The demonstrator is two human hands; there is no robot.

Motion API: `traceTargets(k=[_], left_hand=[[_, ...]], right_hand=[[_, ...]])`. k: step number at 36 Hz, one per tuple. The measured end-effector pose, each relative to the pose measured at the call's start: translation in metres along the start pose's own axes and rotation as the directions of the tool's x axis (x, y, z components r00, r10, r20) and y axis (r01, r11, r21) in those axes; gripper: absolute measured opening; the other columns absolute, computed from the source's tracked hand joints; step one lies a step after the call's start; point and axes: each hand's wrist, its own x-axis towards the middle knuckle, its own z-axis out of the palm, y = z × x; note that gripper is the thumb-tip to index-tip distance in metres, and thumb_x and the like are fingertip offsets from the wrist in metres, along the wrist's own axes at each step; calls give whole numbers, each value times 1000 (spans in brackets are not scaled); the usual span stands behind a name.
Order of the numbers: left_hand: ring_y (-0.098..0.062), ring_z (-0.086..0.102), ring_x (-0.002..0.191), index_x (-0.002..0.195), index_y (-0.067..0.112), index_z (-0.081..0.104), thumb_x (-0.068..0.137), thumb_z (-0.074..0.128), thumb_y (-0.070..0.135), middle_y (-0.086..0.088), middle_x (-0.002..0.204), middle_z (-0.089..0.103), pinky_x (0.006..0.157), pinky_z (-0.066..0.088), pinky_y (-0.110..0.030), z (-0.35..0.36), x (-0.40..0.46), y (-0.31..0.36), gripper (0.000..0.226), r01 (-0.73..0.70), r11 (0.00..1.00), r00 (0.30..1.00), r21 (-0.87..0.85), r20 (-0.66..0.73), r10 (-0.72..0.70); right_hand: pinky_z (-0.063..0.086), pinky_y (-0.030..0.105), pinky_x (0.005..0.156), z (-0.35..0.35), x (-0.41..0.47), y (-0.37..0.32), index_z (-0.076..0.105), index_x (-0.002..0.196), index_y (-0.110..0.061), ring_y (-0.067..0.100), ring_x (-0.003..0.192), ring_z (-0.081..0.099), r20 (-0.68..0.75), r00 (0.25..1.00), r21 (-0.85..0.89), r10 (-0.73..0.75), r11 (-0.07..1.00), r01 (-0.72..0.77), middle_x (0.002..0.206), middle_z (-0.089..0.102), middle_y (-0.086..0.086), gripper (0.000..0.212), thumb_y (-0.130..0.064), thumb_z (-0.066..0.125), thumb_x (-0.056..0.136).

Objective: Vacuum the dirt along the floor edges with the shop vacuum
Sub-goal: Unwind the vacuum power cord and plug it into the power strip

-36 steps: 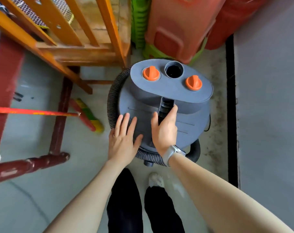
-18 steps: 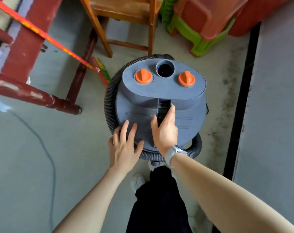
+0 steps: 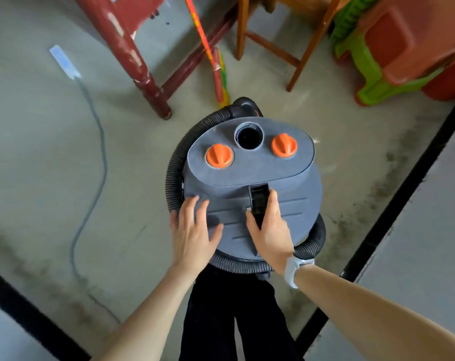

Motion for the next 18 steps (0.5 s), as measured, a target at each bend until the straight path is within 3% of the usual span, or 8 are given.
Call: traceTargets(k=[6,11,15,18], left_hand=[[-30,37,132,130,-4,50,81,46,52,-16,140,47,94,45,-57,4,-51,-19,75,227,974,971,-12,85,-225],[-32,33,135,132,-8,49,85,41,54,-21,143,45,94,44,-58,3,-90,-47,78,372,928,925,-17,95,-369],[-36,31,135,131,-12,47,96,18,61,-27,143,42,91,45,-60,2,-107,-78,86,466,883,881,-63,120,-457],[-45,36,132,131,-15,44,96,15,62,-32,142,40,94,43,-62,-2,-112,-108,89,487,865,873,-120,86,-480]], right_hand=[[47,44,83,25,-19,-7,7,152,-10,42,104,59,180,975,-135,-130,979,156,152,35,10,73,-33,50,97],[46,44,77,56,-29,-33,14,150,-8,41,99,59,255,937,-192,-239,937,292,141,43,10,67,-33,48,98],[48,47,80,91,-32,-60,14,151,-8,42,104,58,284,895,-208,-345,888,409,141,41,11,67,-34,47,99],[45,47,82,116,-31,-86,11,152,-11,41,109,55,297,870,-205,-394,863,461,145,37,8,68,-34,46,99]])
